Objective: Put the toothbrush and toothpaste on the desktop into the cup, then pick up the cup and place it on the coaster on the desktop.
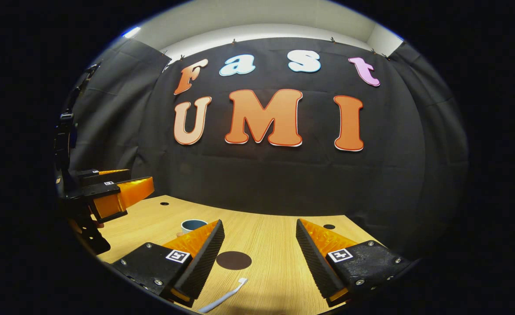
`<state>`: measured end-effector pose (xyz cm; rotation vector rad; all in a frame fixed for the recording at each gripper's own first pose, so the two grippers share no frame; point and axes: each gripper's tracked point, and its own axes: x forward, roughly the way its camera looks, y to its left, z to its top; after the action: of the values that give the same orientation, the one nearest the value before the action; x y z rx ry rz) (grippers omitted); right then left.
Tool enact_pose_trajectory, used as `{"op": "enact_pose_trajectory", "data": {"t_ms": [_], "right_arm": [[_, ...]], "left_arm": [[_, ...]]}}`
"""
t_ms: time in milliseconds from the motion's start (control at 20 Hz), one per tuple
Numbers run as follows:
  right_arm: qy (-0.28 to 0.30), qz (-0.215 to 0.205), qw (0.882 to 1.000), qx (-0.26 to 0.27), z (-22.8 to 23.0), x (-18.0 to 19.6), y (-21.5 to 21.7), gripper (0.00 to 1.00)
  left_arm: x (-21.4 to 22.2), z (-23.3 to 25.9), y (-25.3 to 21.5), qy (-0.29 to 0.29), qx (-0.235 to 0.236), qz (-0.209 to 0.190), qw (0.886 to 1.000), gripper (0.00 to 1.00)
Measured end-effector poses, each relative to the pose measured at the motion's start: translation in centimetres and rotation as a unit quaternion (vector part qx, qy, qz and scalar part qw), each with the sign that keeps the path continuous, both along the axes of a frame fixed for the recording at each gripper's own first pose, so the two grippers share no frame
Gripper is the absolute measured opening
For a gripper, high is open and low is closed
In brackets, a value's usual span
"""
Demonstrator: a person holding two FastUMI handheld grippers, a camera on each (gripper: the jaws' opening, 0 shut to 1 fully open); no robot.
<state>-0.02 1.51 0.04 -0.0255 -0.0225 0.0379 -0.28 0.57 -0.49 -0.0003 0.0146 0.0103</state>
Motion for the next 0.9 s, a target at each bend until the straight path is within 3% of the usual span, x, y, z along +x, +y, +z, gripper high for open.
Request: {"op": "enact_pose_trajectory", "data": {"t_ms": [450, 900], "right_arm": [[0.084, 0.009, 0.996, 0.019, -4.7, 0.0, 0.5, 0.98], [0.212, 0.027, 0.976, 0.029, -11.7, -0.4, 2.2, 0.95]], "left_arm": [[-0.2, -4.4, -0.4, 0.065, -0.003, -0.014, 0.998, 1.0], [-0.8, -11.0, -2.1, 0.173, 0.005, -0.046, 0.984, 0.98]]}}
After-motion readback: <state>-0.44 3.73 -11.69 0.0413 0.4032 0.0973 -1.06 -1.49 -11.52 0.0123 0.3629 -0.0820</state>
